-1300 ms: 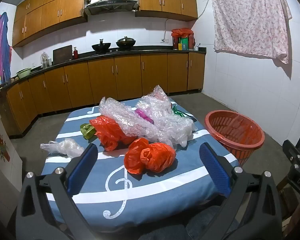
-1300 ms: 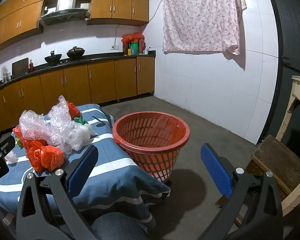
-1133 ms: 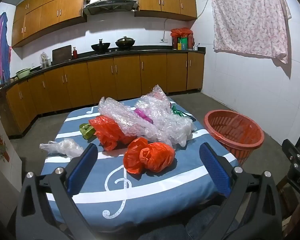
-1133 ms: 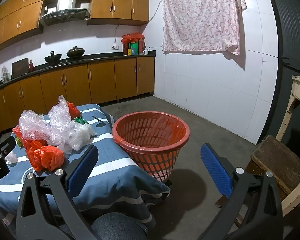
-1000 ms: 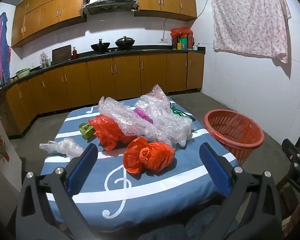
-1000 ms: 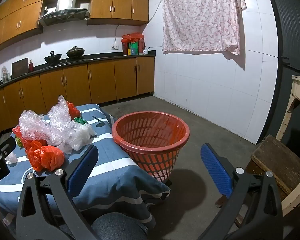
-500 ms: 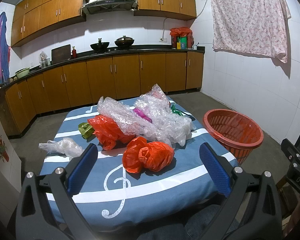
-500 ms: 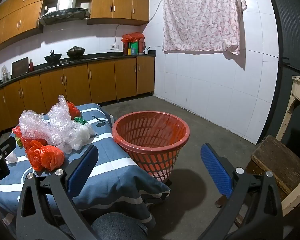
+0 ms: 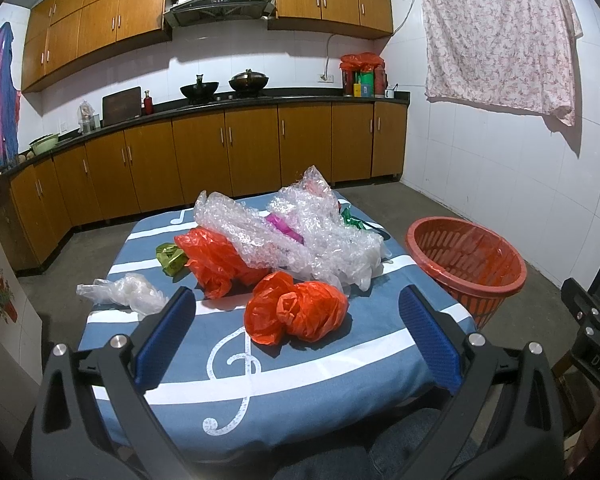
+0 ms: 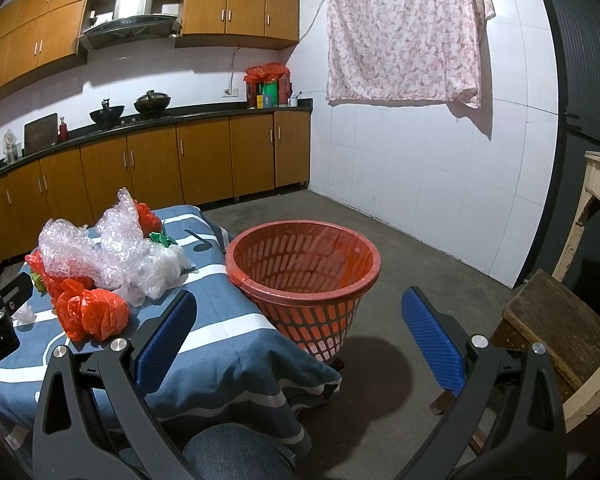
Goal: Collect trash
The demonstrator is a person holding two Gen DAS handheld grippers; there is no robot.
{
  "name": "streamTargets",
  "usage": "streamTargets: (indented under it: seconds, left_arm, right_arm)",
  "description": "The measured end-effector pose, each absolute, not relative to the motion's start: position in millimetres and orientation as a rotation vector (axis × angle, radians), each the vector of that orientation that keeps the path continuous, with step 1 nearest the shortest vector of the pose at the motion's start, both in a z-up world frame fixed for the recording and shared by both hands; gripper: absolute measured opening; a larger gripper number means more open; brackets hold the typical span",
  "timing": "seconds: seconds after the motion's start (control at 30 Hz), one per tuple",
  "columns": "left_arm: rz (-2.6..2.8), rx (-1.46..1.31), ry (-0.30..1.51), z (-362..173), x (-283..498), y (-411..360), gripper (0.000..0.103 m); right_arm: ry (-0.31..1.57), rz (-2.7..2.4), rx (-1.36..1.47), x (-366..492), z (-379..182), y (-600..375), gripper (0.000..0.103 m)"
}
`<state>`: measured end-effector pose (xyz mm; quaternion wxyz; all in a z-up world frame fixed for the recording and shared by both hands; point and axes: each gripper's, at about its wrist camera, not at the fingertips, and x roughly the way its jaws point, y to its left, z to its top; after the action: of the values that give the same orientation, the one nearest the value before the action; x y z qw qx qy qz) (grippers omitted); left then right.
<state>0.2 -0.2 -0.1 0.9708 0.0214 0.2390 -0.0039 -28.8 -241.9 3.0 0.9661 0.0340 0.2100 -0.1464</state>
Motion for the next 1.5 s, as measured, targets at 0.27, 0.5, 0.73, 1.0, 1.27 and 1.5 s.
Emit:
streamTargets:
  seconds: [0.27,0.5,0.73,1.0,1.27,1.5]
  left_arm:
    - [-0.008,0.042,0.483,-0.2,0.1,-0.2,0.099]
    - [-0.008,0.042,0.484,-0.2,-0.1,-0.3,0.099]
    - [-0.008,0.041,0.485,-0.3,-0.4,-0.5,0.099]
    - [-0.008,0.041,0.486,-0.3,-0.3,-0.3,0.099]
    - [-0.009,0.041,0.487,-0.3,0.1,-0.2,0.099]
    - [-0.008,0.040,0.488,-0.3,0.2,-0.2,0.099]
  right_arm:
    - [0.426,-0.297,0.069,-28.3,2.7,-241.4,0.101]
    - [0.427,-0.297,0.070,-28.3,2.4,-241.0,0.101]
    - [0.428,-0.297,0.070,-28.2,2.1,-240.8,0.101]
    - [0.430,-0.297,0.070,-27.6,1.3,-240.7,0.101]
    - [0.430,-0.297,0.070,-27.6,0.9,-240.7,0.101]
    - [0.431,-0.297,0.070,-27.2,0.1,-240.3,0.101]
